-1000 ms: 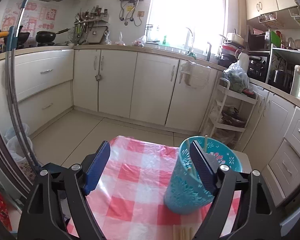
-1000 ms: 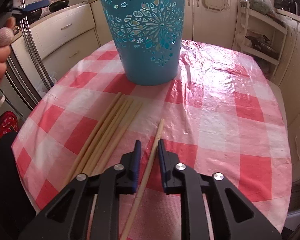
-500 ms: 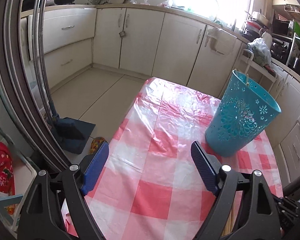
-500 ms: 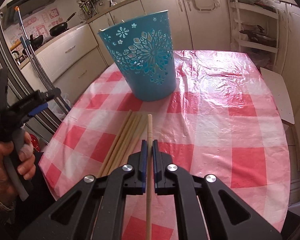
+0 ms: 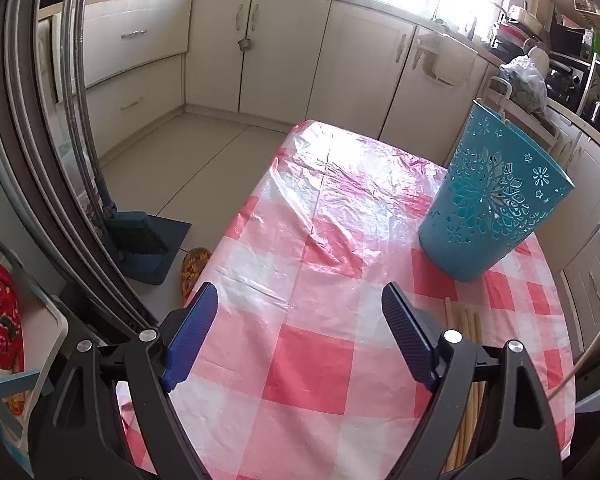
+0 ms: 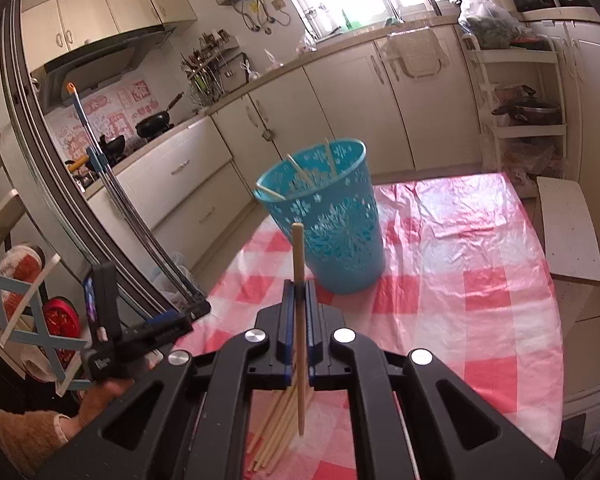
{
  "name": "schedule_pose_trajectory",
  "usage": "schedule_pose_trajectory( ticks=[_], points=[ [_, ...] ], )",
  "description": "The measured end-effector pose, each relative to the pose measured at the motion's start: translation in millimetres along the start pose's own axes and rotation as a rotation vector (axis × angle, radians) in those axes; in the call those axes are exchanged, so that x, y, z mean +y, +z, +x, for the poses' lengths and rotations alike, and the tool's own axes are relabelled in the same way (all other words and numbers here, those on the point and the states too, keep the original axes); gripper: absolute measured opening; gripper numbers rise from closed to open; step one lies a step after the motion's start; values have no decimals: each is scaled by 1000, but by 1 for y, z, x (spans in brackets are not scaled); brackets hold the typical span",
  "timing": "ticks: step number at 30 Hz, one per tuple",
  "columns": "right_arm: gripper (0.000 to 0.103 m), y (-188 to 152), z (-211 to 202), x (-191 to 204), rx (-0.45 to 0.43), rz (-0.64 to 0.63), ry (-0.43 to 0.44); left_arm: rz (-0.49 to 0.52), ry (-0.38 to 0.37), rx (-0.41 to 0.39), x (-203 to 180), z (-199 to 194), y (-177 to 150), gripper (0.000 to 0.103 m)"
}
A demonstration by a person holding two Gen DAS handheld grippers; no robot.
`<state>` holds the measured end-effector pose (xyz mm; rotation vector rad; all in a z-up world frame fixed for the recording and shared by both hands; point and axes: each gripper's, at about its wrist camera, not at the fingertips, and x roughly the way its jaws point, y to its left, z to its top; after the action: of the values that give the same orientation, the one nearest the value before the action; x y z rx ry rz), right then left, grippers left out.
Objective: Organize utensils
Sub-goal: 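Lift the chopstick into the blue basket and open the right tool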
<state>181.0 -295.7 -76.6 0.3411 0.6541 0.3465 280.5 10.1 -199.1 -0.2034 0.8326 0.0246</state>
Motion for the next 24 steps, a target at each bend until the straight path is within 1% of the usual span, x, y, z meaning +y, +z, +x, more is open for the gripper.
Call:
schedule_pose_trajectory(
  ticks=[6,10,14,17,19,22,24],
  points=[
    [5,56,-22,23,-134,-54,63,-17,2,7,4,2,0,80],
    [5,92,-33,34,-195,-81,110,-32,3,13,8,5,1,80],
    [5,133,-36,43,-242,-106,127,-47,3,19,9,8,0,80],
    [5,160,-32,49,-271,-140,113,-59,0,19,11,8,0,80],
    [5,171,-28,53,-287,-159,95,-67,-1,20,12,8,-1,80],
    [5,181,-13,51,-300,-173,59,-78,-1,24,16,10,-2,80],
    [4,182,2,47,-287,-169,31,-86,-2,29,18,12,-2,80]
  ],
)
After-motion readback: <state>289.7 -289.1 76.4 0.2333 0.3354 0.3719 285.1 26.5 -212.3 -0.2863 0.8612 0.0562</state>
